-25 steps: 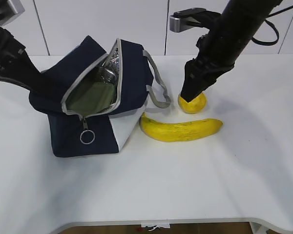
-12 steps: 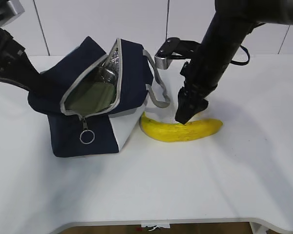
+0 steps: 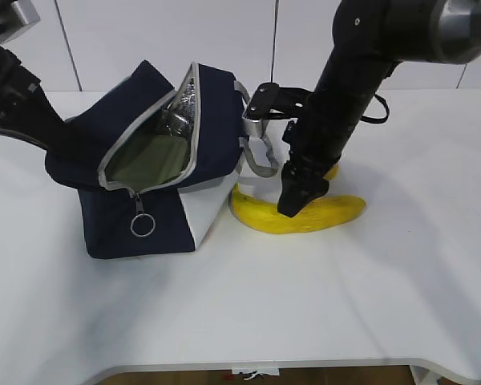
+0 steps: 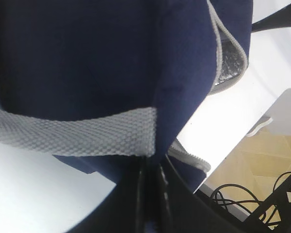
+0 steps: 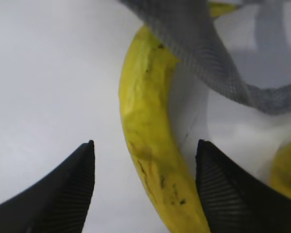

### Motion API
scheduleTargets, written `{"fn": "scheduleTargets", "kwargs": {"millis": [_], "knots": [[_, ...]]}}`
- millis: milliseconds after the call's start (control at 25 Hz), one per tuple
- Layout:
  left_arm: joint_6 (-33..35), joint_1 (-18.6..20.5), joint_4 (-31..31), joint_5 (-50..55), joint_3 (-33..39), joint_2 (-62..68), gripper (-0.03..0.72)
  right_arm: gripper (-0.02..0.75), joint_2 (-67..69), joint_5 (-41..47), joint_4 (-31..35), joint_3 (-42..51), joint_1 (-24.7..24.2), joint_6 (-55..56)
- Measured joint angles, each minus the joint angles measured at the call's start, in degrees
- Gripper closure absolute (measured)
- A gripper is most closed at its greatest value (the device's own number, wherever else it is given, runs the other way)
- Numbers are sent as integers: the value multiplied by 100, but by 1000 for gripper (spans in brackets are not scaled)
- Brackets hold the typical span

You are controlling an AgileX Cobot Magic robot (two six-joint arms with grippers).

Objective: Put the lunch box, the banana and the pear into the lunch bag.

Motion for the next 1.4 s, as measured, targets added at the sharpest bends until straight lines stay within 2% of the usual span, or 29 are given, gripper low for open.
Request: {"fn": "scheduleTargets", "kwargs": {"millis": [520, 1000, 1200, 1400], "knots": [[0, 0, 14, 0, 0, 0, 694, 251, 340, -168, -96, 0, 115, -133], [0, 0, 14, 0, 0, 0, 694, 472, 460, -121, -13, 0, 115, -136], [0, 0, 14, 0, 0, 0, 694, 484, 460, 362, 289, -125, 115, -88], [0, 0, 19, 0, 0, 0, 694, 484, 460, 470, 529, -587, 115, 845]]}}
